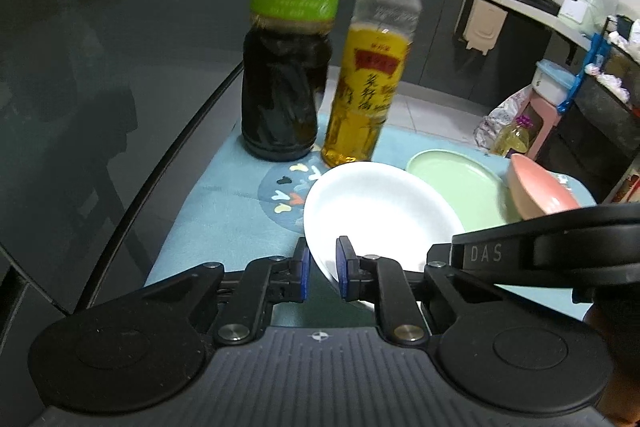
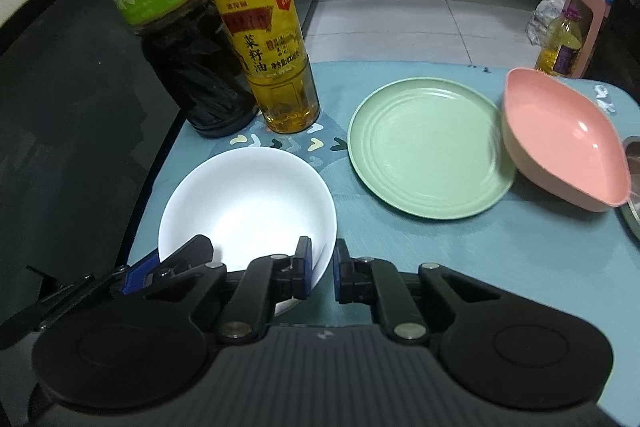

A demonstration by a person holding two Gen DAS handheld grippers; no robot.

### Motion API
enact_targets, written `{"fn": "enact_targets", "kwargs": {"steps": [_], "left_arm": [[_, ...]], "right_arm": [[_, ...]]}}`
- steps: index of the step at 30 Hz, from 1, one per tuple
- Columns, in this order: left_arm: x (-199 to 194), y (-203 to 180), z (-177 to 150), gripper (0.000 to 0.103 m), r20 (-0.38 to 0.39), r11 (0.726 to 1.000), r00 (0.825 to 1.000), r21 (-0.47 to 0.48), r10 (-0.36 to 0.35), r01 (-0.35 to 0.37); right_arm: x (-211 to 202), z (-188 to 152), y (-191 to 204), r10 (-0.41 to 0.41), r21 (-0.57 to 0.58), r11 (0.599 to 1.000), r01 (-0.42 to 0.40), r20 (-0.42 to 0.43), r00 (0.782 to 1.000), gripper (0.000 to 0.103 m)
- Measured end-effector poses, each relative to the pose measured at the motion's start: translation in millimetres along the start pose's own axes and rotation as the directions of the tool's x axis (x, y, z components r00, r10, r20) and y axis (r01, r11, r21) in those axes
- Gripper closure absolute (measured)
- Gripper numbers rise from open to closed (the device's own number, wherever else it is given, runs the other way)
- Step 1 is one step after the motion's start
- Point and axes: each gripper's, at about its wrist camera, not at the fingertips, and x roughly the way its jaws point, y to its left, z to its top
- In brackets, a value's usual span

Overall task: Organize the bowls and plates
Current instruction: 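Carry the white plate and lower it into the black bowl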

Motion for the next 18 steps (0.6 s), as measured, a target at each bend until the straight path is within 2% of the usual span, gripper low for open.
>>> {"fn": "enact_targets", "kwargs": {"steps": [18], "left_arm": [[-97.4, -41.1, -33.2, 0.09, 0.098, 0.997, 0.994, 0.071, -0.041, 0.034]], "right_arm": [[-86.3, -54.6, -19.8, 0.016, 0.012, 1.0, -0.017, 0.106, 0.994, 0.096]]}}
